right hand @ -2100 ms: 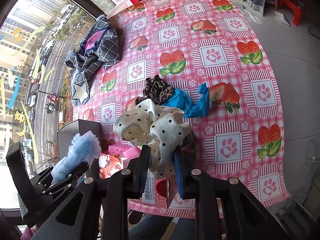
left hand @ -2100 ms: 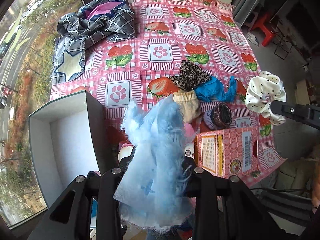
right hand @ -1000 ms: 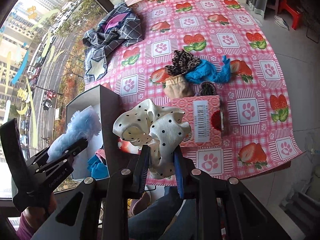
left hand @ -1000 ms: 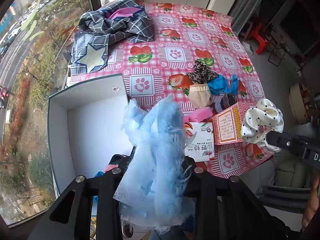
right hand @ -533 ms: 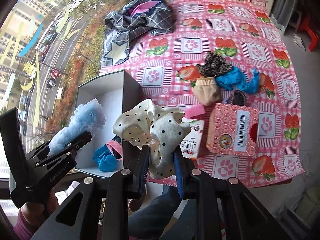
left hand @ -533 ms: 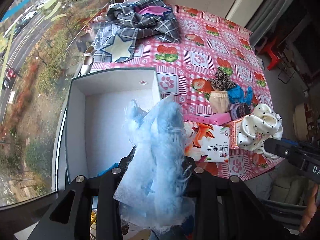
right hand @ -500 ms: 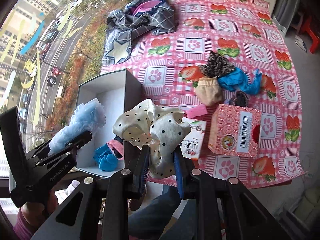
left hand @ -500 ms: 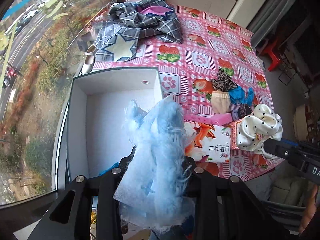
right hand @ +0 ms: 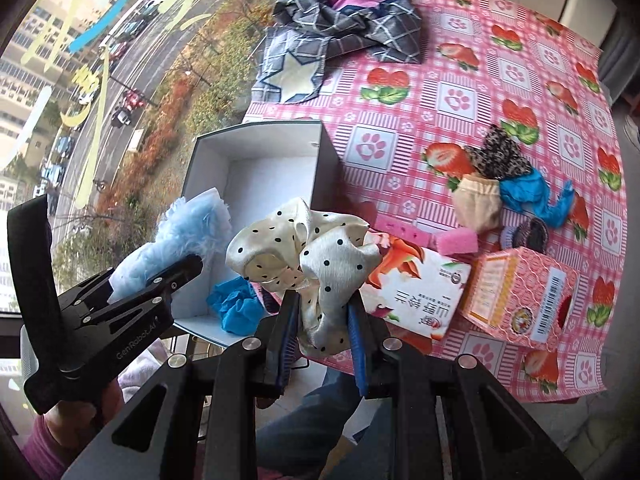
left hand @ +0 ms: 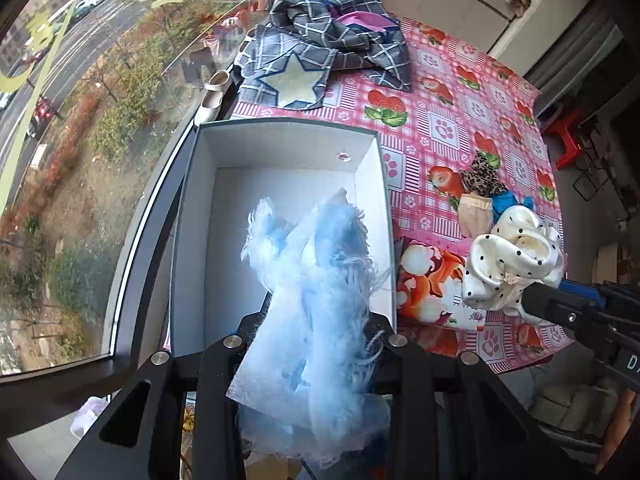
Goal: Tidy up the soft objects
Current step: 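Carry the fluffy cloth in the left tool while the right tool carries the polka-dot scrunchie to the box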
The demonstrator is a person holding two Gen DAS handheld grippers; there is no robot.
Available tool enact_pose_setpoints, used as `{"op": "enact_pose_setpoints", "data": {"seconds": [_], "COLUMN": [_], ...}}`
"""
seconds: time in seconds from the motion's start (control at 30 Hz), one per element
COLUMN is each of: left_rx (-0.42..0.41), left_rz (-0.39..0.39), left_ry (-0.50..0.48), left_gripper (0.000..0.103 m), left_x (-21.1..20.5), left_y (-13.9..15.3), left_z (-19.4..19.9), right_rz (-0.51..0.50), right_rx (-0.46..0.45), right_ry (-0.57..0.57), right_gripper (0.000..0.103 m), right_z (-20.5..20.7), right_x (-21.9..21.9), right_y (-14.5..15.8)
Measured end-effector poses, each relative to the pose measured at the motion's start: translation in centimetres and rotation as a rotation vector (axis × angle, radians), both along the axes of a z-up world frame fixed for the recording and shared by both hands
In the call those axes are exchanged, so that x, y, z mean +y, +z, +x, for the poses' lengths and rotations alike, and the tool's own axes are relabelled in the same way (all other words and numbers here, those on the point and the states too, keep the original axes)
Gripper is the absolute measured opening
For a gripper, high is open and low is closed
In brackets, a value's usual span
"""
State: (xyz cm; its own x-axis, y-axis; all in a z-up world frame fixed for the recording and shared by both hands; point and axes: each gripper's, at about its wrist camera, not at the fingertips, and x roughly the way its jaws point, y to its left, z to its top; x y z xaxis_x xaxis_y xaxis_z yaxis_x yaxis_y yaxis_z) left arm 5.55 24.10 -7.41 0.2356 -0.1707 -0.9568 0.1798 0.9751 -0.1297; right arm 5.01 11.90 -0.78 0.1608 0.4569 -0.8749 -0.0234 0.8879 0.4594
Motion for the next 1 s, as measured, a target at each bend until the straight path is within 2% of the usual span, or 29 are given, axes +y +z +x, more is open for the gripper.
{"op": "enact_pose_setpoints", "data": {"seconds": [0.53, 1.0], "left_rx": [0.058, 0.11], "left_rz": [0.036, 0.059], "left_ry": [0.075, 0.084], "left_gripper": [0.036, 0.036], "left_x": [3.0, 3.4], "left_y": [-2.6, -4.5], "left_z": [0.5, 0.7], "right_rz": [-0.005, -0.015], "right_rx": [0.008, 0.036], "right_ry": [0.151, 0.195], "right_gripper": [0.025, 0.025], "right_z": [2.2, 3.5], "right_x": [6.3, 8.7], "right_y": [-0.1, -1.2]}}
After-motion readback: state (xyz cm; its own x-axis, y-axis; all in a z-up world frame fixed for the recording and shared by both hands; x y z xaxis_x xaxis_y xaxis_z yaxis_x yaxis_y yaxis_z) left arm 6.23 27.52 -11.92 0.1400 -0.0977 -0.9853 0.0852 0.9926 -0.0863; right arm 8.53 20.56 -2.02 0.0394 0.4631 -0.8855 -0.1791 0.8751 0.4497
